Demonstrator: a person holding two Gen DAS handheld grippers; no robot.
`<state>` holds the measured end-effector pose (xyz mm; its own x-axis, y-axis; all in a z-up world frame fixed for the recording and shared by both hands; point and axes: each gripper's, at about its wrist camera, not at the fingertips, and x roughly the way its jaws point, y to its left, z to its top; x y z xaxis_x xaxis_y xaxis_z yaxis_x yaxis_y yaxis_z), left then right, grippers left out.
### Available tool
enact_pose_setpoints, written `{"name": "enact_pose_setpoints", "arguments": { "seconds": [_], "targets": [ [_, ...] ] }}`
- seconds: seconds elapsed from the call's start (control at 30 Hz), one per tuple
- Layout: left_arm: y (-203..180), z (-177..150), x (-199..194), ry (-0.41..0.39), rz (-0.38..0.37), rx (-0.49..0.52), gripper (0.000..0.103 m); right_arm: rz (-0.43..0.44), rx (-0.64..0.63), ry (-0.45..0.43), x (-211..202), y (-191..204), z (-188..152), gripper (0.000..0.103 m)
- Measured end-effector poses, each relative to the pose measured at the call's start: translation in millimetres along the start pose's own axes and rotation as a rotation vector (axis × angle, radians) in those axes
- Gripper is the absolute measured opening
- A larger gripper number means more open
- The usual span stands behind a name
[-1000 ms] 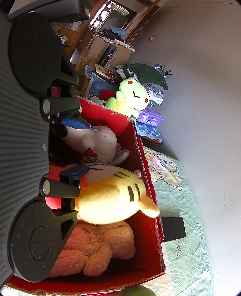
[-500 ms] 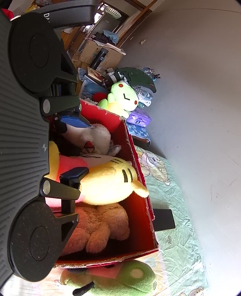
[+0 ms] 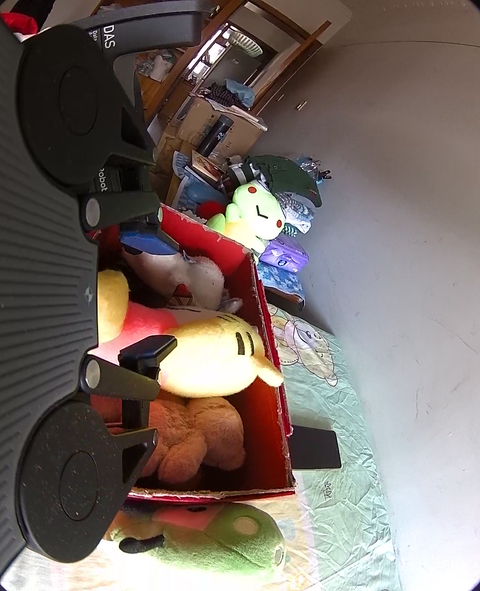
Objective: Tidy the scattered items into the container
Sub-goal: 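Open the right gripper to release the bunny inside the box, then move the right gripper back to the green pear-shaped plush on the bed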
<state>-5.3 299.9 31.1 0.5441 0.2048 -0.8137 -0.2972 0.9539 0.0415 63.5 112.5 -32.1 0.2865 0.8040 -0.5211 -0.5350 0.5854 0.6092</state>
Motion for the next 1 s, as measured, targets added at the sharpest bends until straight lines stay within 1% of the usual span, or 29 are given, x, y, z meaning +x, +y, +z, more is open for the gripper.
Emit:
{"name": "enact_pose_setpoints", "arguments": {
  "seconds": [0.33,0.4,0.53,0.67,0.73,0.8,0.87,0.9,0.97,1.0],
  "targets": [
    [-36.2,-3.8,-12.6,-0.008,-0.022,0.007,0.071,-0.024,0.015,-0.019,-30.4,-21.9,-2.7,0.052],
    [-45.2,-3.9,-14.8,-0.011,-0.022,0.014,0.067,-0.038,0.020,-0.023,-37.0,-27.8,-3.7,0.052],
    [-60.1,-1.0,-18.9,-0.030,-0.016,0.032,0.065,-0.055,0.020,-0.037,-49.5,-36.3,-5.1,0.053],
    [-72.3,2.9,-28.8,-0.070,0.026,0.045,0.065,-0.065,0.030,-0.050,-61.3,-46.2,-5.6,0.053],
    [-76.8,4.6,-35.2,-0.096,0.047,0.054,0.071,-0.071,0.040,-0.056,-66.8,-53.3,-5.3,0.053],
    [-80.3,6.2,-41.1,-0.121,0.074,0.060,0.074,-0.081,0.053,-0.063,-73.0,-62.7,-5.5,0.053],
    [-83.6,8.0,-45.9,-0.148,0.118,0.071,0.074,-0.098,0.068,-0.068,-79.1,-72.9,-6.5,0.053],
    [-83.9,8.7,-47.6,-0.154,0.125,0.072,0.074,-0.106,0.080,-0.070,-81.8,-79.0,-7.2,0.053],
    [-84.2,10.7,-50.7,-0.154,0.103,0.061,0.072,-0.123,0.108,-0.071,-86.9,-91.6,-8.7,0.053],
    [-85.8,11.6,-52.1,-0.151,0.077,0.054,0.071,-0.133,0.119,-0.071,-88.7,-97.1,-9.1,0.053]
  ]
}}
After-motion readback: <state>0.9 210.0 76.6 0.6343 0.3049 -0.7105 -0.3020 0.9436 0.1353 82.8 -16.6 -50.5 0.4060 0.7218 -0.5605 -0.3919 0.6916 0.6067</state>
